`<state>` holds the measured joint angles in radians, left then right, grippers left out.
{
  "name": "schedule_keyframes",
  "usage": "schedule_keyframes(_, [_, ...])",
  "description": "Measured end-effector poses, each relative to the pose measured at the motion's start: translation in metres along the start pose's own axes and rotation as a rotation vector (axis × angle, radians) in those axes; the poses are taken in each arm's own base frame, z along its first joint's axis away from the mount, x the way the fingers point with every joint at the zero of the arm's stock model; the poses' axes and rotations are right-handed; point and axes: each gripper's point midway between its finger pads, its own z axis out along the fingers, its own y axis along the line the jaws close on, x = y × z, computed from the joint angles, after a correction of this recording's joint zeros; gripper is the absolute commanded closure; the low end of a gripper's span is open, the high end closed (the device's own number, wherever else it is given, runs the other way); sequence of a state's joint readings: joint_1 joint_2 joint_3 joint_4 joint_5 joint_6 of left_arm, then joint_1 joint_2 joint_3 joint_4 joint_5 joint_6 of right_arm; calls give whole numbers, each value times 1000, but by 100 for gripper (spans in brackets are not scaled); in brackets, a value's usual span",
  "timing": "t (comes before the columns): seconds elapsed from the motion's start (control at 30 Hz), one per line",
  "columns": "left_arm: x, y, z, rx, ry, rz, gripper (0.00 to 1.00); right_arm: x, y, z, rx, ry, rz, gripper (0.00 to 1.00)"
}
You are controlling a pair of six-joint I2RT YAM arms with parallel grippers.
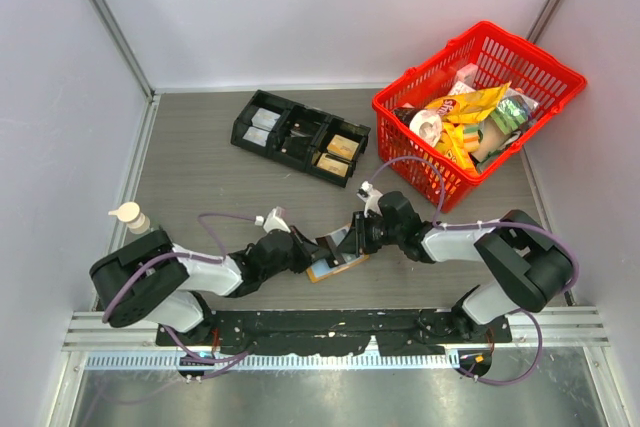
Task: Take the credit cards out of the card holder
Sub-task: Remove the credit card from the card holder.
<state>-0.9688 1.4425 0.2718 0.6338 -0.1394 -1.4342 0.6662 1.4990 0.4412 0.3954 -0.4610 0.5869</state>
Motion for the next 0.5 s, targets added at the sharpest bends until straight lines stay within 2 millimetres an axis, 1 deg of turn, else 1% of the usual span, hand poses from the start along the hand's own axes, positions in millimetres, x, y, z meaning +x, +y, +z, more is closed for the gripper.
schedule_keyframes(0.1, [-3, -5, -6, 11, -6, 7, 100, 0, 0, 0, 3, -1, 1, 77])
schedule_keyframes(0.23, [-7, -7, -17, 8, -16, 50, 100, 0, -1, -4, 17, 1, 4, 73])
schedule_keyframes(0.33, [-10, -9, -27, 7, -23, 110, 100, 2, -1, -10, 34, 8, 2, 63])
schedule_keyframes(0.4, [-15, -10, -36, -6, -30, 181, 100, 0, 1, -16, 53, 11, -12, 58])
schedule_keyframes(0.5, [-21, -16, -48, -18, -38, 284, 100, -12, 9, -26, 69, -5, -51, 49])
